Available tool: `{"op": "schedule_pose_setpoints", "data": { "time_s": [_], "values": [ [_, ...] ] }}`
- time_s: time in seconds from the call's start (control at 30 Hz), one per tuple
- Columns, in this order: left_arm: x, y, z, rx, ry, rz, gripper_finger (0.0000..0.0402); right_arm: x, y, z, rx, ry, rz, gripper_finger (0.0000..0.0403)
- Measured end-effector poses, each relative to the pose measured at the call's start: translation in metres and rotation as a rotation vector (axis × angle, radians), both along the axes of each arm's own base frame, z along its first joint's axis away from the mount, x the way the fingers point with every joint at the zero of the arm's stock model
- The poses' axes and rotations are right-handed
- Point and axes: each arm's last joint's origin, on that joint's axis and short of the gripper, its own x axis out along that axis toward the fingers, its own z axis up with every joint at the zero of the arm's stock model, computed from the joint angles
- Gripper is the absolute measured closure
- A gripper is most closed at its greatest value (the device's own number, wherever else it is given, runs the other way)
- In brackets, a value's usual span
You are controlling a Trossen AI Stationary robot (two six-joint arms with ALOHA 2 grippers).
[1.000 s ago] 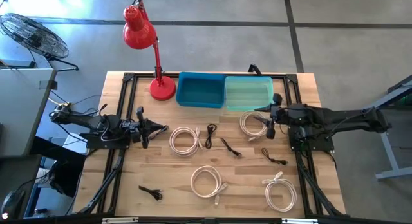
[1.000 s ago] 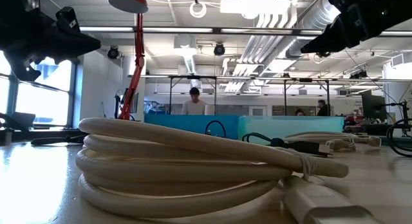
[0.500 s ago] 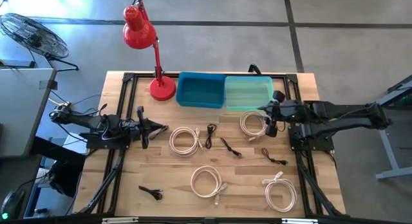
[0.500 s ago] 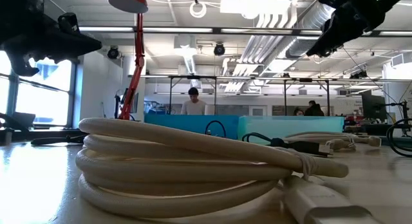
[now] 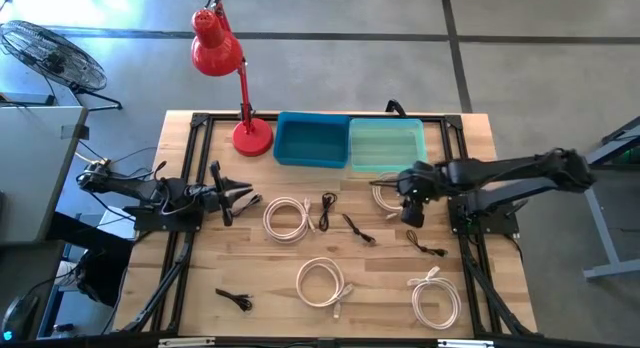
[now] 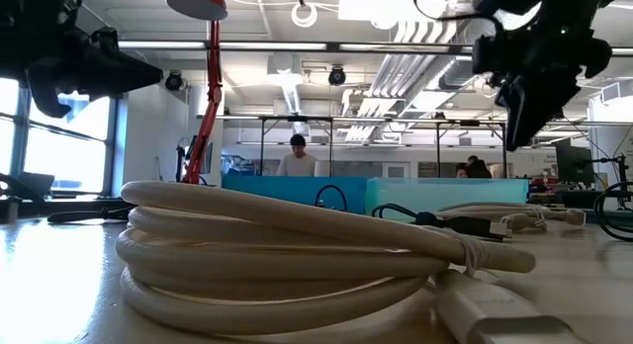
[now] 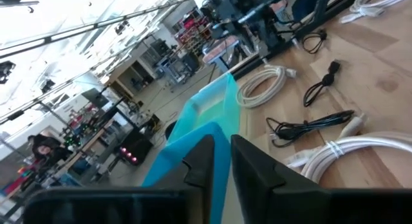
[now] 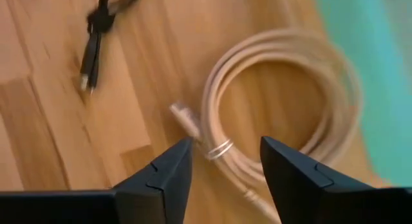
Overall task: Pick & Place USB Port
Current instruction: Put the brown charger cable into the blue bin
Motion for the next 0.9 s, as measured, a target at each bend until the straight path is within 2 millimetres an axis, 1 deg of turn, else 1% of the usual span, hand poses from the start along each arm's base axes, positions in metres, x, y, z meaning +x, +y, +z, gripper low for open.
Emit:
{"op": "schedule_pose_setpoints", "data": {
  "time_s": [0.13,0.27,0.43,0.6,0.73,0.9],
  "values": [
    [0.000,0.000,0.000,0.000,0.001,0.001,0.0331,0.011,0.001,-0.016,0.033,0.086,0.016,0.0224],
    [0.000,0.000,0.000,0.001,0.001,0.002,0.0328,0.021,0.001,-0.031,0.034,0.149,0.026,0.0224],
    [0.000,0.000,0.000,-0.001,0.001,-0.001,0.0327,0.029,0.000,-0.051,-0.010,0.256,0.069,0.0224],
    [0.000,-0.001,0.000,-0.003,0.000,-0.019,0.0327,0.035,-0.002,-0.067,-0.037,0.327,0.086,0.0223],
    [0.000,-0.001,0.000,-0.002,0.000,-0.021,0.0327,0.040,-0.002,-0.081,-0.034,0.372,0.088,0.0224],
    [0.000,-0.001,0.000,-0.001,0.000,-0.029,0.0327,0.045,-0.002,-0.092,-0.034,0.408,0.143,0.0231]
  ]
}}
